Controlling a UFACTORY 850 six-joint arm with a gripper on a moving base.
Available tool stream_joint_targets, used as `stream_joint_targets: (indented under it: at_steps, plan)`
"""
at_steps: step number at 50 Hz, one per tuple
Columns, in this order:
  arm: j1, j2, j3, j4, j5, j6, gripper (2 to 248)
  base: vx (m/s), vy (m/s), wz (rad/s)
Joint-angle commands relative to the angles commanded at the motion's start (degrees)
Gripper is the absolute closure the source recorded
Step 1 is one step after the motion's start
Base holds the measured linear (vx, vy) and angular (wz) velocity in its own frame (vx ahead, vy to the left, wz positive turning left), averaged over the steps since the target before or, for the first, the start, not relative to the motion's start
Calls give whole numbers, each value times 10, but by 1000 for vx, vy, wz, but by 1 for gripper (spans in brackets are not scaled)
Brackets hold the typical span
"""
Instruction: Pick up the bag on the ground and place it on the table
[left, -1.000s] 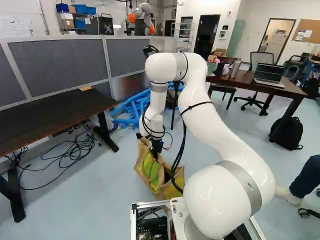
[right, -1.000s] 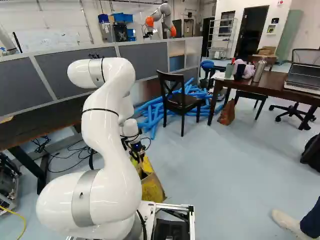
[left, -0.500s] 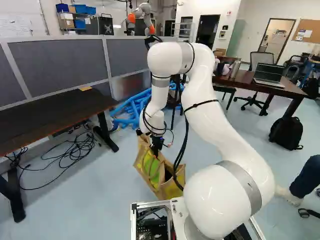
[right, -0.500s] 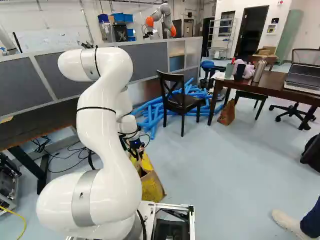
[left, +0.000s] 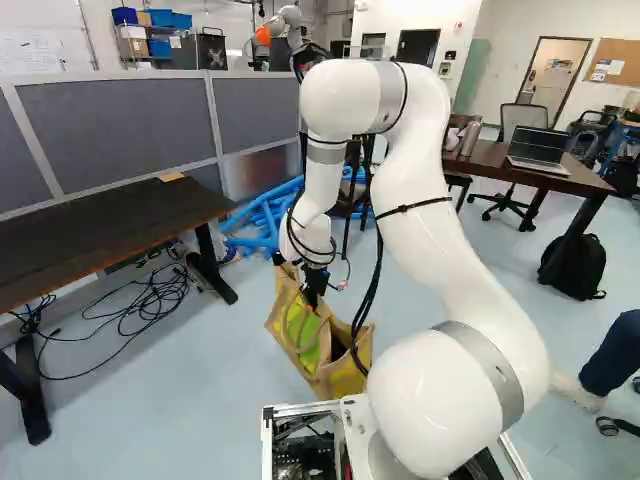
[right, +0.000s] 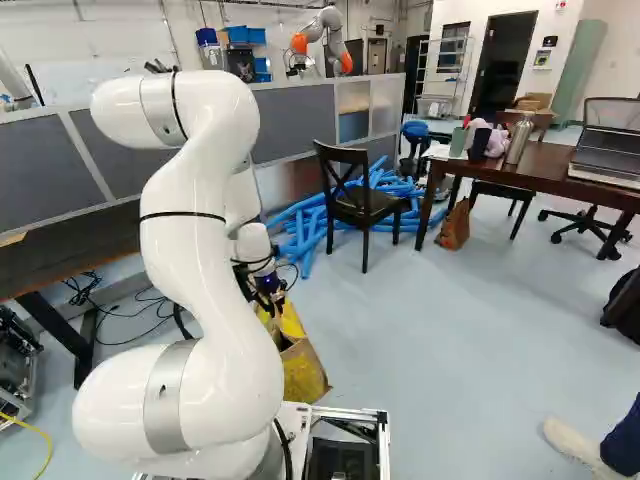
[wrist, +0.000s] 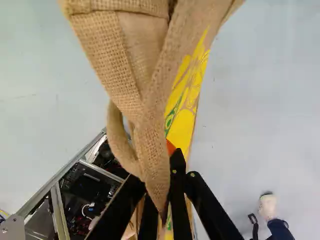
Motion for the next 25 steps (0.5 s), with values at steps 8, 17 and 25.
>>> stream_joint_targets:
  at_steps: [8, 17, 25]
  plan:
    - [0, 21, 13, 0, 0, 0, 226, 0, 0, 0]
    - [0, 45, 26, 0, 0, 0, 226, 0, 0, 0]
    - [-1, 65, 36, 0, -5, 0, 226, 0, 0, 0]
